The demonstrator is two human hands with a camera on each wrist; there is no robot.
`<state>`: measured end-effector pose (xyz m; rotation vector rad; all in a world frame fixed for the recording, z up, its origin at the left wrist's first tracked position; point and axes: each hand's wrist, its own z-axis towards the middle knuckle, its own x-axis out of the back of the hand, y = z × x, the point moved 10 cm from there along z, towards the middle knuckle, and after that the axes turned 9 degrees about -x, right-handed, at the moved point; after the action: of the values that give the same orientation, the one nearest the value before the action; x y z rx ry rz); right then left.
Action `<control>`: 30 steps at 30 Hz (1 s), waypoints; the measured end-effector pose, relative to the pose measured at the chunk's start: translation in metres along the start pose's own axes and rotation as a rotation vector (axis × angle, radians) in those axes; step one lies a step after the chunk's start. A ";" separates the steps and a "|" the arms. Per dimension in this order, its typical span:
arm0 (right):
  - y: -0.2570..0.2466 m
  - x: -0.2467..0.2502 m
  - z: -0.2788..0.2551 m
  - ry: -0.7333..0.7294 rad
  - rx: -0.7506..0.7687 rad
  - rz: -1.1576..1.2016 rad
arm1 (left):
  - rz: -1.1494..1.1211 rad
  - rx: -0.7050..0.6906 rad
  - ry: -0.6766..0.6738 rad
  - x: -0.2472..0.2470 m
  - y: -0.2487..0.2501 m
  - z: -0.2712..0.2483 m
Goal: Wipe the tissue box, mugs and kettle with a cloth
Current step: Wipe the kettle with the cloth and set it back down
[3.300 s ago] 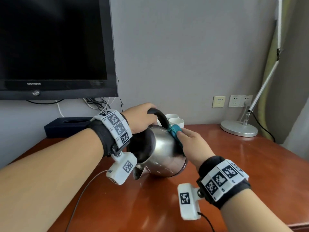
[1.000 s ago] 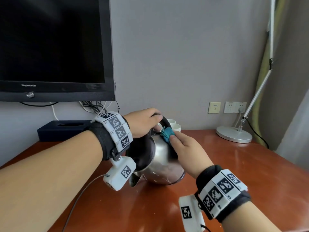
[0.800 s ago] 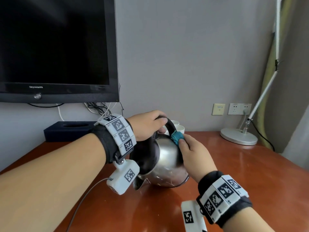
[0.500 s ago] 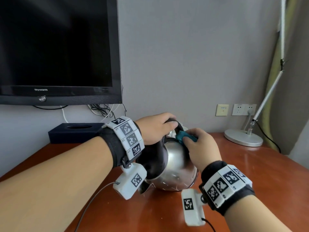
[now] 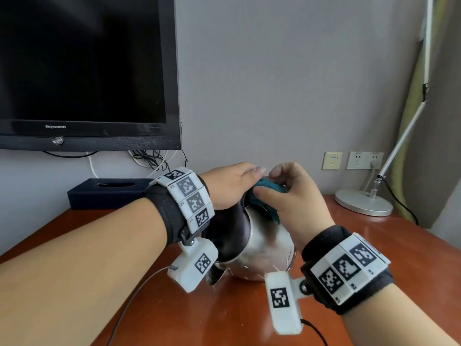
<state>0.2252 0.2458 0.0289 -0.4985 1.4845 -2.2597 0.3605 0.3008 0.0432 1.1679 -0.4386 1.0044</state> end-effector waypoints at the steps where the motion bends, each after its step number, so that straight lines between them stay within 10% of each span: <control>1: 0.000 0.000 0.001 0.010 0.010 -0.034 | -0.007 0.002 -0.006 0.000 -0.001 -0.001; 18: 0.029 0.009 0.043 0.066 -0.087 -0.763 | 0.044 0.038 -0.049 0.002 -0.001 -0.008; 30: 0.023 0.023 0.047 0.129 -0.088 -0.377 | 0.017 0.032 -0.049 -0.008 0.000 -0.004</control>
<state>0.2313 0.1890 0.0268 -0.7242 1.6768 -2.5607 0.3558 0.3009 0.0358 1.2209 -0.4732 1.0022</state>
